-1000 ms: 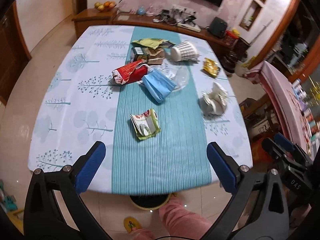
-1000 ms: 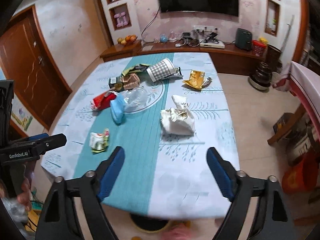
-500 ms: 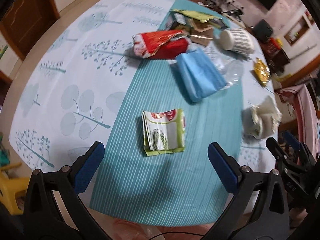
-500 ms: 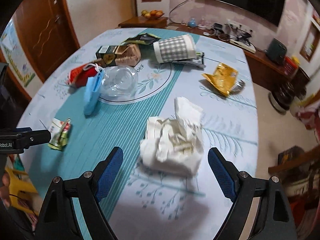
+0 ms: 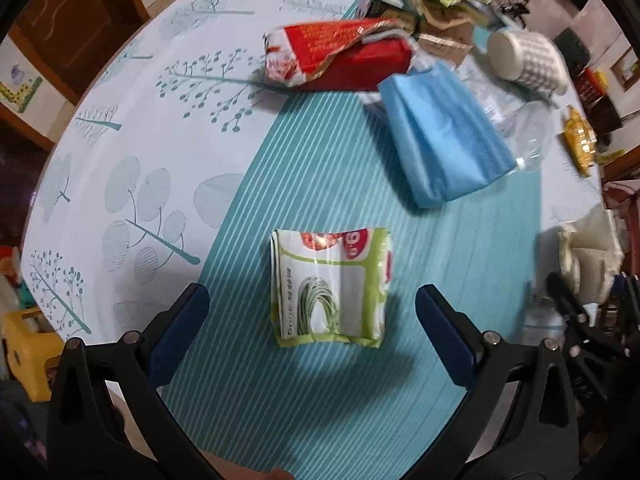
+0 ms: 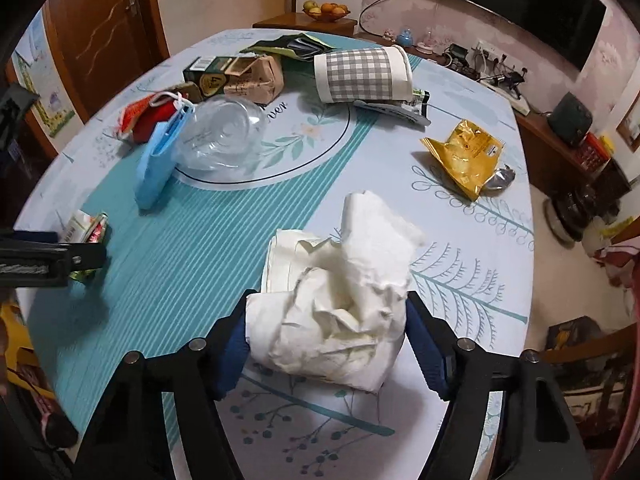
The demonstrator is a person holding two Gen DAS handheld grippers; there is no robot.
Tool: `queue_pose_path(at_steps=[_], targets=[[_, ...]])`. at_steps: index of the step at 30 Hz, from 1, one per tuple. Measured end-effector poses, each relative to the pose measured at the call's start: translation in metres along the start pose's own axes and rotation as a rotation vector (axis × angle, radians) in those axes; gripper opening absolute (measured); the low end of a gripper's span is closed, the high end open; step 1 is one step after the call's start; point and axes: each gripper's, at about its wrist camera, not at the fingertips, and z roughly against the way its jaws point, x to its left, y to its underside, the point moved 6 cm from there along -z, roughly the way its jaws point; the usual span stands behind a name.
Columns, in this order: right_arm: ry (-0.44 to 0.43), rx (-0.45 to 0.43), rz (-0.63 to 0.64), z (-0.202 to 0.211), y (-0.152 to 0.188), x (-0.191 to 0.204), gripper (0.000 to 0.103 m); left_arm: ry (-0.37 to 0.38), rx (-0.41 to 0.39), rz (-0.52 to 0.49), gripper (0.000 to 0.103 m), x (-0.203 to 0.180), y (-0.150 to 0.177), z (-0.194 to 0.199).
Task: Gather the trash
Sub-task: 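Grasp the white-red wrapper with the left tool while the right tool grasps the crumpled tissue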
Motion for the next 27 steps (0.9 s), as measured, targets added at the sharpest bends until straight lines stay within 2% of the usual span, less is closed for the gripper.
queue_pose_path(at_steps=[1,3,5,8,9,10,13,15,21,27], targets=[[0.0,0.003,0.003,0.0,0.0,-0.002,0.066,-0.009,0.008,0.012,0.089,0.001,0.0,-0.002],[-0.001,0.006,-0.001,0.001,0.001,-0.004,0.063,-0.006,0.019,0.026,0.076,0.001,0.0,-0.006],[-0.019,0.011,-0.026,0.003,0.002,-0.007,0.061,-0.009,0.022,0.033,0.07,0.001,0.0,-0.007],[-0.049,0.008,-0.076,0.009,0.002,-0.012,0.056,-0.007,0.001,0.014,0.044,-0.001,-0.002,-0.004],[-0.062,0.008,-0.095,0.012,0.001,-0.014,0.055,-0.001,-0.002,0.011,0.033,-0.002,-0.002,-0.003],[-0.083,0.008,-0.124,0.015,0.0,-0.017,0.053,0.012,-0.004,0.01,0.029,0.0,-0.002,-0.001],[-0.11,0.006,-0.192,0.024,-0.002,-0.023,0.05,0.038,-0.013,0.01,0.022,0.002,-0.004,0.005],[-0.108,-0.004,-0.217,0.032,-0.003,-0.025,0.049,0.051,-0.019,0.003,0.021,0.001,-0.003,0.01],[-0.113,-0.036,-0.27,0.067,0.005,-0.014,0.049,0.079,-0.049,-0.033,0.02,0.006,0.004,0.035],[-0.092,-0.086,-0.291,0.114,0.018,0.017,0.049,0.097,-0.089,-0.098,0.02,0.017,0.017,0.071]])
